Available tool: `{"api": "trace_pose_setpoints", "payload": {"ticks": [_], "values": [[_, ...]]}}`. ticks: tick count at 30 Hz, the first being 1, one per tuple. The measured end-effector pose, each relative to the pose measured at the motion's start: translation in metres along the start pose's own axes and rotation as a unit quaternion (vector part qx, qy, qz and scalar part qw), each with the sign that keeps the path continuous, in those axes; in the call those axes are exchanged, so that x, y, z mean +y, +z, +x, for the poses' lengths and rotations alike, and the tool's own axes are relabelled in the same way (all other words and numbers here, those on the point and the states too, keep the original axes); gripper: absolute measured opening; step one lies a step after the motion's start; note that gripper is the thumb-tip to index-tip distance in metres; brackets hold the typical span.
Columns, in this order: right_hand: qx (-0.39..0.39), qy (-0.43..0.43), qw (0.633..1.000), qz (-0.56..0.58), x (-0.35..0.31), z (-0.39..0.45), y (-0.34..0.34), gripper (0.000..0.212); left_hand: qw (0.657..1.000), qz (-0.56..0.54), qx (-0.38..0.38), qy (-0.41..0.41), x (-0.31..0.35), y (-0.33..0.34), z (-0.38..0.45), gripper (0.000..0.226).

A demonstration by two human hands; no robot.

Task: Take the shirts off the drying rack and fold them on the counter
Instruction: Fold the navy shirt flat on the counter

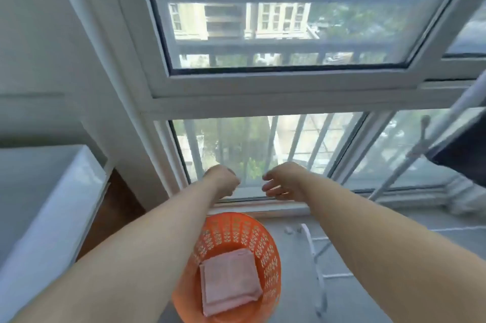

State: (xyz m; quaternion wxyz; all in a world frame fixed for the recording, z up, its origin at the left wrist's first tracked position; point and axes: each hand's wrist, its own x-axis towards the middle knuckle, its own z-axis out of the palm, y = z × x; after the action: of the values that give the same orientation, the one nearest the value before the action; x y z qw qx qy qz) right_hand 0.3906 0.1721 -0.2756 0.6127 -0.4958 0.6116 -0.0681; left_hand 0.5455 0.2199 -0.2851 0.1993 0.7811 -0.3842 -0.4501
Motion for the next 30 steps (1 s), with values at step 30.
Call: {"api": "trace_pose_setpoints", "payload": {"ticks": [30], "values": [[0.401, -0.131, 0.904, 0.068, 0.255, -0.383, -0.588, 0.013, 0.911, -0.003, -0.08, 0.404, 0.448, 0.482, -0.301, 0.018]]}}
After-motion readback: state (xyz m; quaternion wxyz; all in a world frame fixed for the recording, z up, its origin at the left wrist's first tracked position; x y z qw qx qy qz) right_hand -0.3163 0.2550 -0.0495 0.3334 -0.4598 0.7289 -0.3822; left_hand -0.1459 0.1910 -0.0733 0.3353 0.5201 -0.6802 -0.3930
